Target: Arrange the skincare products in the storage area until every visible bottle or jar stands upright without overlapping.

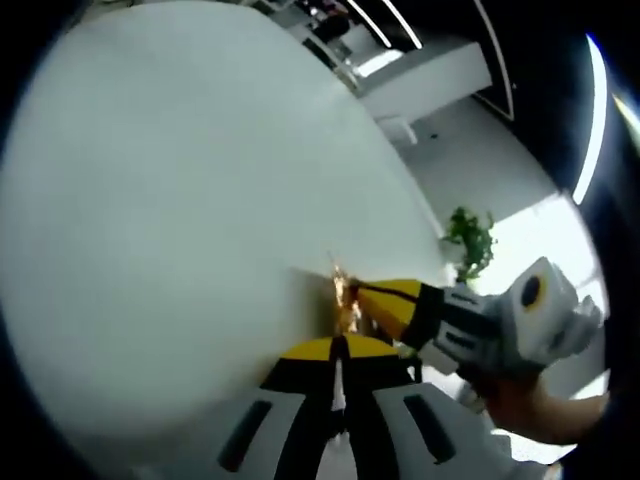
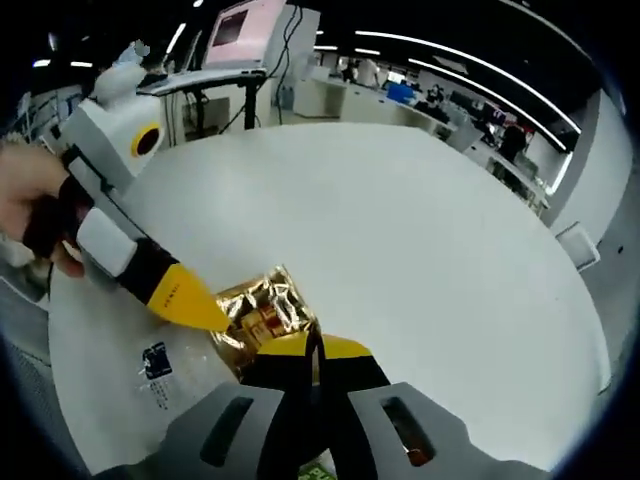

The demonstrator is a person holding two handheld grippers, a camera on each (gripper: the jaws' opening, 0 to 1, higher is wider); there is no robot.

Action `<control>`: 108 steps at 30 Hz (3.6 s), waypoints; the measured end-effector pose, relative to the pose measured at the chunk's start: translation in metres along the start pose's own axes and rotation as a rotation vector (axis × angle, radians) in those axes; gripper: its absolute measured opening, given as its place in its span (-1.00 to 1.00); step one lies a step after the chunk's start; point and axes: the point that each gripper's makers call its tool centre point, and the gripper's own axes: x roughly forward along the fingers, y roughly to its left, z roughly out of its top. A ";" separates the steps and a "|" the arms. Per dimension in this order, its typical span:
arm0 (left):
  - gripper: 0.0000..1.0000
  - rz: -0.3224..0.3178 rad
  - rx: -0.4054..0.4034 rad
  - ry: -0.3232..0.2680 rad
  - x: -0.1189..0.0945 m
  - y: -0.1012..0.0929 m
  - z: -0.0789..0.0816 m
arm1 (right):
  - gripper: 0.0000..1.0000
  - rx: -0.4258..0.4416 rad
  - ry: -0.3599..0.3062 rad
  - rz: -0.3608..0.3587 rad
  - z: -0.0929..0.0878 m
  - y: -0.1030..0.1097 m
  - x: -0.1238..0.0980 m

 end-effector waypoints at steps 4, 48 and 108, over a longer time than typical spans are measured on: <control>-0.88 0.016 0.060 0.017 0.000 0.004 -0.003 | -0.96 -0.024 0.017 0.003 -0.004 0.003 0.001; -0.80 0.143 0.982 0.119 0.025 -0.011 0.016 | -0.98 -0.048 -0.075 -0.022 0.014 -0.006 -0.008; -0.22 0.156 0.863 0.031 -0.042 -0.063 0.015 | -0.41 -0.151 -0.251 0.023 0.036 0.023 -0.107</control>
